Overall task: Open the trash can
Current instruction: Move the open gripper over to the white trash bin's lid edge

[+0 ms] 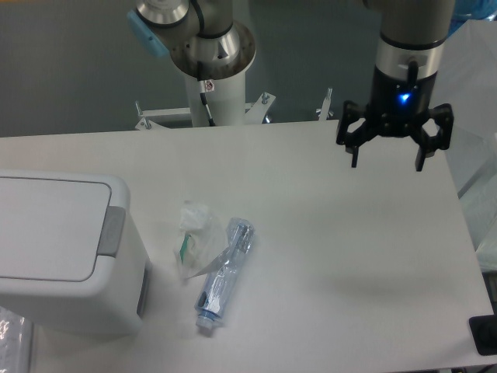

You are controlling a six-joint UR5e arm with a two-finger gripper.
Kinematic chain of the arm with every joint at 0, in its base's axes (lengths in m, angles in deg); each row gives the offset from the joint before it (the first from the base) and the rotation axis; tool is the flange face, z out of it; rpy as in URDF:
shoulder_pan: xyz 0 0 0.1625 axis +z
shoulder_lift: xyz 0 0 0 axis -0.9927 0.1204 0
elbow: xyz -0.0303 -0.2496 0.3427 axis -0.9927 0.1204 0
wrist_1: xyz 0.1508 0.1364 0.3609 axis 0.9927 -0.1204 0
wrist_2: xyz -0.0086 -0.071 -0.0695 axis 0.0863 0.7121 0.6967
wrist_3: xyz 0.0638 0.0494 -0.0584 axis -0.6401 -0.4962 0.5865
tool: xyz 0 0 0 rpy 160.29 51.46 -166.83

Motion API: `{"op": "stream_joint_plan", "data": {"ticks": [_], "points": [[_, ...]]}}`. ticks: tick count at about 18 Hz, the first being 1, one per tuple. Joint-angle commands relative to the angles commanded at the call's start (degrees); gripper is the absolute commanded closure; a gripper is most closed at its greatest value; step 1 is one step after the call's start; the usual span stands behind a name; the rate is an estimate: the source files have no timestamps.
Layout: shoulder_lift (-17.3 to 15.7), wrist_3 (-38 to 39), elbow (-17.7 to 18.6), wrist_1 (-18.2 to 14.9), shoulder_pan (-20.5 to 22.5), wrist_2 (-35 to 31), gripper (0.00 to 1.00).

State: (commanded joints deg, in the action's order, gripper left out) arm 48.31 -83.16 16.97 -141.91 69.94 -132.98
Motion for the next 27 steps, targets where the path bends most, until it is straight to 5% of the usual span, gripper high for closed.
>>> {"op": "stream_joint_plan", "data": {"ticks": [13, 19, 27], "points": [[-1.5, 29.6, 2.5, 0.2, -15.7, 0.1, 0.0], [0.0, 38.1, 2.5, 8.1, -20.4, 1.0, 0.0], [1.3, 40.4, 2.5, 8.3, -24.1, 2.6, 0.0]]}}
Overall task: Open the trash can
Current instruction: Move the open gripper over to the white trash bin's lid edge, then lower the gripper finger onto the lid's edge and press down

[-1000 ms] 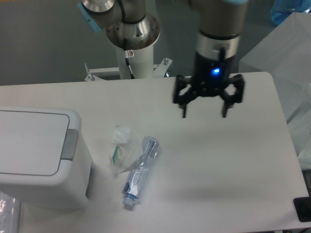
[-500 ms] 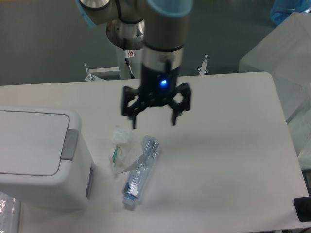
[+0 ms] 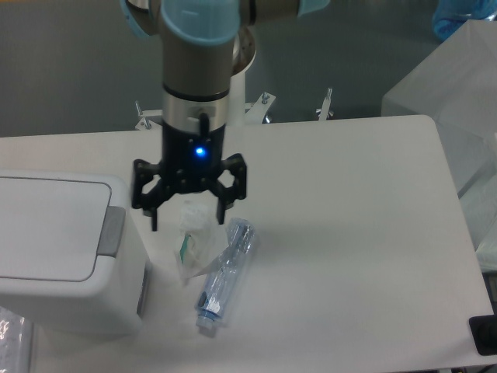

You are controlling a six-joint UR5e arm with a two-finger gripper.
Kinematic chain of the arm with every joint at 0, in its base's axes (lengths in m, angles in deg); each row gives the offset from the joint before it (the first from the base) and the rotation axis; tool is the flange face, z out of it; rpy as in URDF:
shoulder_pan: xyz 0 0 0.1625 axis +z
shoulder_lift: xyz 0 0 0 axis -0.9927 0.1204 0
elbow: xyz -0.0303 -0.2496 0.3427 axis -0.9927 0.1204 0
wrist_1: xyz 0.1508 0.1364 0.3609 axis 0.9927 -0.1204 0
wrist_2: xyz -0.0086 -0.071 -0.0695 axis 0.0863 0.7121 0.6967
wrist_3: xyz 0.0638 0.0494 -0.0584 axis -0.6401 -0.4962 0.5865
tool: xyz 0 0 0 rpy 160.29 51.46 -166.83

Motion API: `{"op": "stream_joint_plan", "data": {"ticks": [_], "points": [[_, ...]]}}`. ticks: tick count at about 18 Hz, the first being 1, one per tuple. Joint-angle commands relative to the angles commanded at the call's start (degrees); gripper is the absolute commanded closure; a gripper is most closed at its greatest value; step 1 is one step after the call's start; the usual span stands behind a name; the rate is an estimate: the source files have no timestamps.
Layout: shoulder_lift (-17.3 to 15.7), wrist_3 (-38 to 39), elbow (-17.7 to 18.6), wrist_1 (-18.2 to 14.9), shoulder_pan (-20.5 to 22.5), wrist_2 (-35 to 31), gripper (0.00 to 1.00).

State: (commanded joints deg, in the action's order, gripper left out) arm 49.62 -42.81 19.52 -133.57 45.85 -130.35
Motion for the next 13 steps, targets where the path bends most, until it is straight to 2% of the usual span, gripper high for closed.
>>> {"op": "stream_joint_plan", "data": {"ticks": [13], "points": [[1.1, 0.1, 0.4, 0.2, -1.8, 0.0, 0.0]]}}
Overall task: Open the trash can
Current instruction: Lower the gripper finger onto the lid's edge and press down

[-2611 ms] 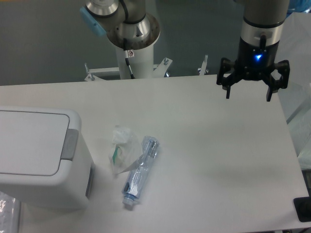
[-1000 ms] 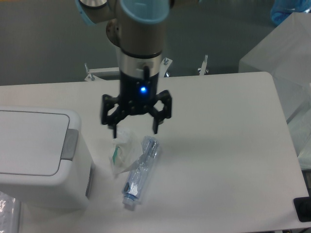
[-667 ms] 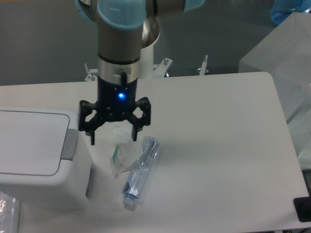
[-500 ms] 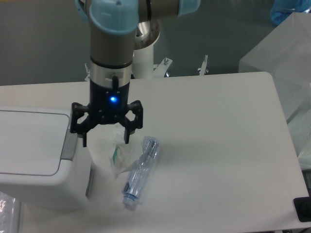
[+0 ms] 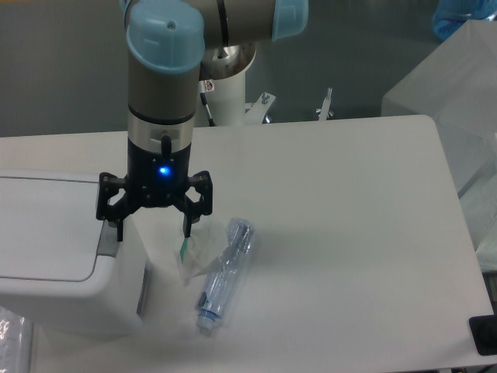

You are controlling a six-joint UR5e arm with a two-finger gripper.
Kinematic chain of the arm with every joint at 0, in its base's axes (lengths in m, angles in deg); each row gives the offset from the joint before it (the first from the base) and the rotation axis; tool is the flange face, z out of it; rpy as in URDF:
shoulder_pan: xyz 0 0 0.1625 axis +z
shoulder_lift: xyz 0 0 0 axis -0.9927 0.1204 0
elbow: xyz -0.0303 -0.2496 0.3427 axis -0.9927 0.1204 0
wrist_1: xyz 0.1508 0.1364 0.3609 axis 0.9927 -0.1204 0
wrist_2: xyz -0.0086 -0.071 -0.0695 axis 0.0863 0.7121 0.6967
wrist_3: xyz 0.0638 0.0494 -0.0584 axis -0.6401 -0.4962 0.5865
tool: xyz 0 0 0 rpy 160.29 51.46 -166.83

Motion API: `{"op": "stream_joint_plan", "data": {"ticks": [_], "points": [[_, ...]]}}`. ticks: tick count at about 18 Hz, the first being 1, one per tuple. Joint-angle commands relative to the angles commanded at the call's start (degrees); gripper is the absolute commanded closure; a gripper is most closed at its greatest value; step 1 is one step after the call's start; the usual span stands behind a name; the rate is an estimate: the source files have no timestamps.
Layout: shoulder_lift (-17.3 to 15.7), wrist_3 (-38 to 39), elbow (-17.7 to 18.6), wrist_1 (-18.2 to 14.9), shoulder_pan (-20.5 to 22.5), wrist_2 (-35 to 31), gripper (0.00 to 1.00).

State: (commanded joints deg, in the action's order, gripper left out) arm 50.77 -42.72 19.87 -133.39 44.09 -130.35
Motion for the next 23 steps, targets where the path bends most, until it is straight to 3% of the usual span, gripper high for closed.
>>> {"op": "stream_joint_plan", "data": {"ticks": [23], "points": [[-0.1, 0.0, 1.4, 0.1, -0.6, -0.1, 0.0]]}}
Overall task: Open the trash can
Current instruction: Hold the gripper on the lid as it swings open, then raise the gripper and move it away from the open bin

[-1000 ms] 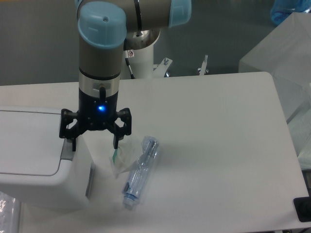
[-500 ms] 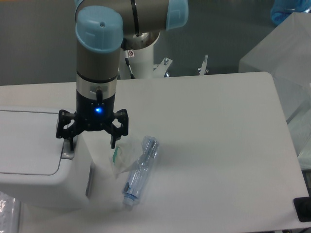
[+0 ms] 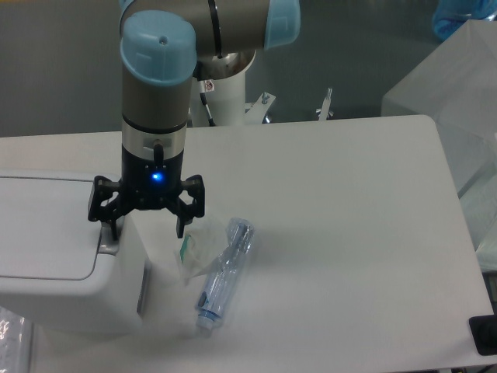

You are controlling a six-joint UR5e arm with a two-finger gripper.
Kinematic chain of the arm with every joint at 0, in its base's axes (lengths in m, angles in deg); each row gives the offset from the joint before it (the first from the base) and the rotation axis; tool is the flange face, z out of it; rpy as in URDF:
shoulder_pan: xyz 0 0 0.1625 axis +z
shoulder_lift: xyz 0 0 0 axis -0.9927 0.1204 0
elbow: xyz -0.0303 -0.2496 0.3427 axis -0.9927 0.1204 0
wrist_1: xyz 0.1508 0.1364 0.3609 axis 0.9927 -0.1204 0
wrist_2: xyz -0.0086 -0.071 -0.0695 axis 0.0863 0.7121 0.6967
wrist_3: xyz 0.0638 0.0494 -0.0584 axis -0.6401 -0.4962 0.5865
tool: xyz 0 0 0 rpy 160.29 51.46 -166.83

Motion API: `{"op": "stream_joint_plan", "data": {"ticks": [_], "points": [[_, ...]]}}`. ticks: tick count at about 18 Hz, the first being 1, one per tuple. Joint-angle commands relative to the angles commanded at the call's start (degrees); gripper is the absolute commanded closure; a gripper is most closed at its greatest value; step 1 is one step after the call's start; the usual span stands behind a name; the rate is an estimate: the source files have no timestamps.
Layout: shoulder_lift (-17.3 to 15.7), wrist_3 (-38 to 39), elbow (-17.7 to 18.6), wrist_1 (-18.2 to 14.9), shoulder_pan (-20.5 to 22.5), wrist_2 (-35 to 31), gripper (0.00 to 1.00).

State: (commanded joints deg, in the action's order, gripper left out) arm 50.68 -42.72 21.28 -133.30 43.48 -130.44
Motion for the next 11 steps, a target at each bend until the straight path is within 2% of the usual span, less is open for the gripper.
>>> {"op": "stream_joint_plan", "data": {"ticks": [11], "points": [[-0.3, -0.1, -0.4, 0.0, 0.0, 0.0, 0.0]]}}
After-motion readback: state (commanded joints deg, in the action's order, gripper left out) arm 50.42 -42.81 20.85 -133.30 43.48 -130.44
